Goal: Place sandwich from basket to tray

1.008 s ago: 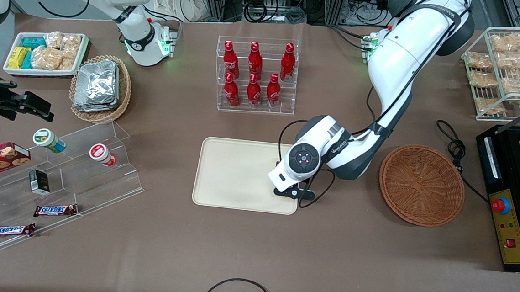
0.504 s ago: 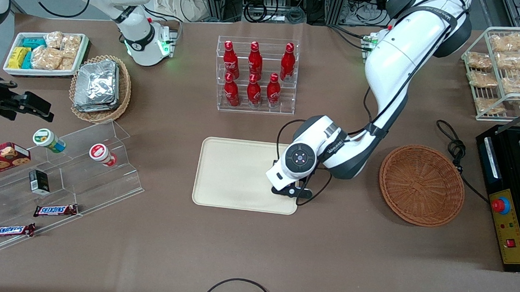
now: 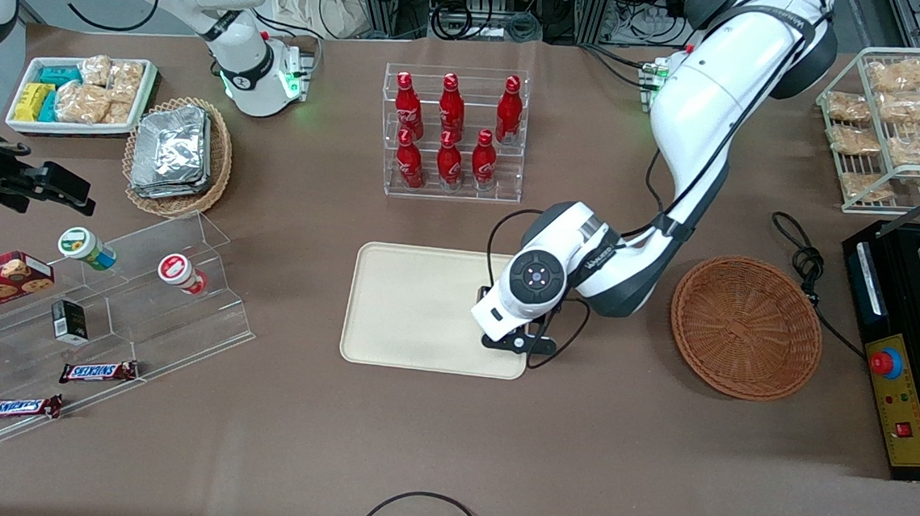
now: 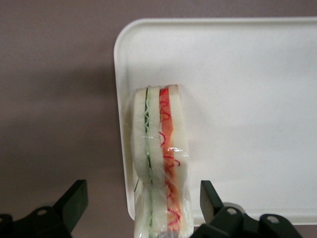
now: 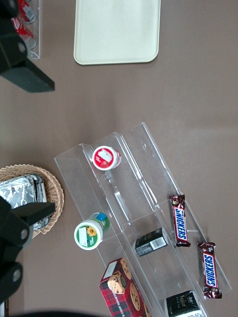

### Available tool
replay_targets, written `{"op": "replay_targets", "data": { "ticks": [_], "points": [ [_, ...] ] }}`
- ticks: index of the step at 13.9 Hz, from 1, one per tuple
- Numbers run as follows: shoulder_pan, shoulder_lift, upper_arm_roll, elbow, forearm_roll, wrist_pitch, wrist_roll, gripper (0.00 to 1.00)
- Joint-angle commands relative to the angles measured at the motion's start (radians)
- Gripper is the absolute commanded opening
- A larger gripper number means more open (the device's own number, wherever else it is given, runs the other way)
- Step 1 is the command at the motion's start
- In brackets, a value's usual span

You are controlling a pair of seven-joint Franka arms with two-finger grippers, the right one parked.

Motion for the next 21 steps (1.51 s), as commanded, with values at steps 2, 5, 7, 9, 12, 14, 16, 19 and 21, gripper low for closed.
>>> {"op": "replay_targets", "data": {
  "ticks": [2,5,7,9,12,14,16,19,21],
  "points": [
    [0.056,-0.133,0.0,-0.022,0.017,-0.157,0.003,1.0],
    [0.17,-0.366,0.0,-0.232,0.037,-0.187,0.009,1.0],
    [0.2,-0.46,-0.001,-0.326,0.055,-0.17,0.011,1.0],
    [0.241,-0.52,-0.001,-0.373,0.054,-0.173,0.052,1.0],
    [0.344,-0.576,-0.003,-0.378,0.039,-0.204,0.237,1.0],
    [0.433,-0.61,-0.003,-0.371,0.017,-0.213,0.375,1.0],
    [0.511,-0.645,-0.001,-0.357,-0.021,-0.236,0.477,1.0],
    [0.582,-0.643,0.0,-0.265,-0.017,-0.284,0.558,1.0],
    [0.59,-0.613,0.002,-0.245,-0.021,-0.279,0.569,1.0]
  ]
}}
